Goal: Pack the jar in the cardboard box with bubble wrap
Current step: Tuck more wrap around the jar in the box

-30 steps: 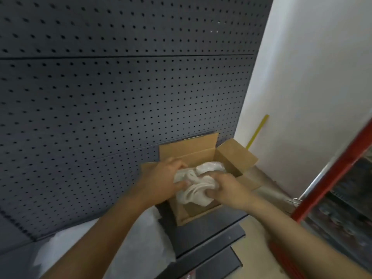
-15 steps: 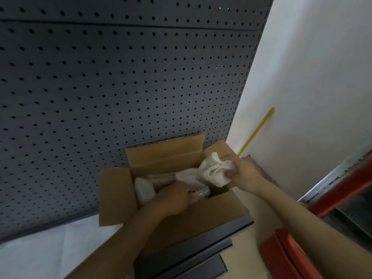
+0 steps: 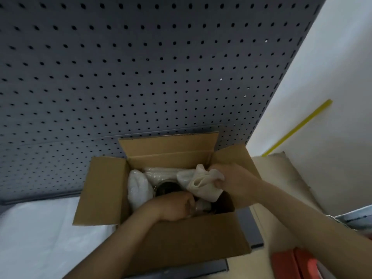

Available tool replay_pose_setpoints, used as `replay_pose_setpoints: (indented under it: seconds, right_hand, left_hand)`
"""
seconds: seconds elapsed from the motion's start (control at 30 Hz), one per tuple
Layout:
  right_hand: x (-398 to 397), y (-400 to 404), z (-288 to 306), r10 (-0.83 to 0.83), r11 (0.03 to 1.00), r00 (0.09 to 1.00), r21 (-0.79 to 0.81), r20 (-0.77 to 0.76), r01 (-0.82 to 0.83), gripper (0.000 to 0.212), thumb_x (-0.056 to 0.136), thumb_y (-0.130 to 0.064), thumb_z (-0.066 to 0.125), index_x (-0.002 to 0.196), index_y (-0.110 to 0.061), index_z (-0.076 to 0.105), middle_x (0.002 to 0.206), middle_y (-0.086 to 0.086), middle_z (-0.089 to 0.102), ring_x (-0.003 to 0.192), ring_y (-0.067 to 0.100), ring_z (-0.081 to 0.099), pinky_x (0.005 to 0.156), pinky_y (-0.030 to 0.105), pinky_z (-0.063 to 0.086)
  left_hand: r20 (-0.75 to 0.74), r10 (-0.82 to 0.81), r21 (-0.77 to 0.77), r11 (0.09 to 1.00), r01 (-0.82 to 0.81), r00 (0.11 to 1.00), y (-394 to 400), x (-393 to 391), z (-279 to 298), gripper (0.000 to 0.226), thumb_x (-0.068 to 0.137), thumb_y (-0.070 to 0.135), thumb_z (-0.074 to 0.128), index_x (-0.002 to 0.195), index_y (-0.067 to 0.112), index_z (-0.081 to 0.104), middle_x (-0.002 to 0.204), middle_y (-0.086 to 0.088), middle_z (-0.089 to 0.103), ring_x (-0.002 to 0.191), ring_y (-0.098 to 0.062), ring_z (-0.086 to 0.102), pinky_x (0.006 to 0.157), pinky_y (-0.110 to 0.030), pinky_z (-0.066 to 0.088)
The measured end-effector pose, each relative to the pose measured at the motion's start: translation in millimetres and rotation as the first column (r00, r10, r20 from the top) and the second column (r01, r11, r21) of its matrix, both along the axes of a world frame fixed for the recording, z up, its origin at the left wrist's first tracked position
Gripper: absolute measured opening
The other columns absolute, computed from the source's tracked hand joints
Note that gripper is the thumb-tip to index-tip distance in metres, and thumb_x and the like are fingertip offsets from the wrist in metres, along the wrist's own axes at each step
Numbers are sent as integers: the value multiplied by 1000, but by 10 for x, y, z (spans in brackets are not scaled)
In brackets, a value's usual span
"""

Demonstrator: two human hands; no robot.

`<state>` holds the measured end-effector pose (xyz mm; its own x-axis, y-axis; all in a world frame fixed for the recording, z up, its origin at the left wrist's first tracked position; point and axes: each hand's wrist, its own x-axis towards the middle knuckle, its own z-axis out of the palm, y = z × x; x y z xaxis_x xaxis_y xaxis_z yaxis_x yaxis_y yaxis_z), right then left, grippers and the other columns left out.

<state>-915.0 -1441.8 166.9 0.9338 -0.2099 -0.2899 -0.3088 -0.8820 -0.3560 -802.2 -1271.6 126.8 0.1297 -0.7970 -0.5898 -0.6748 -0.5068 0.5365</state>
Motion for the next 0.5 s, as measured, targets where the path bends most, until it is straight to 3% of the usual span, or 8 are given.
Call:
replay_pose_setpoints:
  seconds: [0.13, 0.23, 0.37, 0.5]
  right_hand:
    - [36, -104, -26, 145, 989, 988, 30, -49, -144, 6, 93, -25, 49, 88, -22, 50, 85, -4, 55, 89, 20, 58, 78, 31, 45]
    - [75, -112, 7, 196, 981, 971, 41, -137, -192, 16, 95, -16, 47, 79, -20, 46, 91, 1, 54, 89, 16, 52, 75, 27, 37]
    - [168, -42, 20, 235, 972, 941, 27, -243, -235, 27, 93, -5, 47, 77, -27, 47, 84, -1, 48, 82, 18, 46, 72, 30, 37]
    - [157, 116, -24, 359, 916, 863, -45, -356, -399, 12, 94, -8, 45, 96, -14, 55, 81, 1, 47, 79, 18, 45, 54, 26, 30]
  left_hand:
    - [-16, 85, 71, 994, -84, 996, 1, -10, -69, 11, 95, 30, 48, 104, 28, 52, 110, 4, 54, 94, -10, 53, 79, -24, 43]
    - [-25, 125, 148, 982, -120, 992, -3, -43, -53, 32, 95, 32, 47, 127, 27, 45, 130, 3, 50, 106, -12, 51, 89, -24, 41]
    - [-33, 159, 142, 978, -153, 987, 2, -85, -30, 39, 95, 30, 47, 134, 25, 41, 135, 0, 50, 110, -16, 53, 91, -26, 40]
    - [-49, 183, 122, 977, -176, 982, 15, -105, -52, 46, 94, 33, 51, 138, 29, 37, 136, 2, 49, 110, -12, 52, 91, -22, 39]
